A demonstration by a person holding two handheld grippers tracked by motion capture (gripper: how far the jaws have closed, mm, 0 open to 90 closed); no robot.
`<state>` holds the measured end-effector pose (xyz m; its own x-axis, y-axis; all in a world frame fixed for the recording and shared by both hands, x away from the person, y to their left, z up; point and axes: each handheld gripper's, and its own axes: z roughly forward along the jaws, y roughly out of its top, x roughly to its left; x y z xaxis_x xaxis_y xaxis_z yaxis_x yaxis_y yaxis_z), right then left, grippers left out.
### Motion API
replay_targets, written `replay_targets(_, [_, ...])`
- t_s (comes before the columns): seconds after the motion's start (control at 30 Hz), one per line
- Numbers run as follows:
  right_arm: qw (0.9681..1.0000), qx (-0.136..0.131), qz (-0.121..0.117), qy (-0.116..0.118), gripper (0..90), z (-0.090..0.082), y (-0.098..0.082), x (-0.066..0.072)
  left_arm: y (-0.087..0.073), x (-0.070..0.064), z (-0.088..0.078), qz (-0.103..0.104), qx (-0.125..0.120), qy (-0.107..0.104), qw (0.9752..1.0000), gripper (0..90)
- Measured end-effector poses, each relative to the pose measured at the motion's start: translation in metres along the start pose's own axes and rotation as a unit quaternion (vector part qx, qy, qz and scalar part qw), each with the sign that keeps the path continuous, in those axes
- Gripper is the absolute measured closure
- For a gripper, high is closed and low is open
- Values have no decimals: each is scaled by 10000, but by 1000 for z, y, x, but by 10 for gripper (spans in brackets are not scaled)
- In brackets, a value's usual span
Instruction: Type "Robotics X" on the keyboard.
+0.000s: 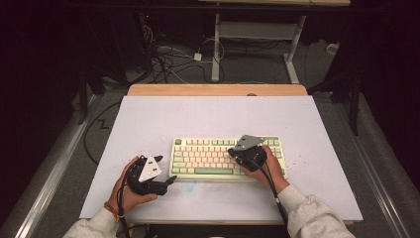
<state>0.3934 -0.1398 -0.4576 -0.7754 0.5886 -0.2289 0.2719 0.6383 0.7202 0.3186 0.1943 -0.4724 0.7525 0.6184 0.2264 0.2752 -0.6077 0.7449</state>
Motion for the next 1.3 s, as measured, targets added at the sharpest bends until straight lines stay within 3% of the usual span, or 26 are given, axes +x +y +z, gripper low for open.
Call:
replay_targets(0.17, [10000, 34, -17, -84, 900, 1, 0, -1, 0, 0, -1, 47, -35, 68, 10000, 197])
replay_targets(0.4, [9999, 161, 8, -7, 900, 2, -1, -1, 0, 1, 0, 37, -10, 55, 10000, 205])
replay_targets(0.6, [9990, -416, 146, -12, 897, -17, 3, -2, 0, 1, -1, 32, -15, 28, 10000, 205])
replay_targets(0.8, [9975, -698, 102, -62, 895, -33, 4, -1, 0, 1, -1, 56, 0, 35, 10000, 205])
replay_targets(1.07, [9947, -1007, 169, -139, 702, -56, -8, -2, 1, 0, -1, 62, 10, 48, 10000, 205])
replay_targets(1.3, [9916, -1215, 323, -313, 440, -73, -21, -3, 2, 1, -3, -30, -72, 25, 10000, 206])
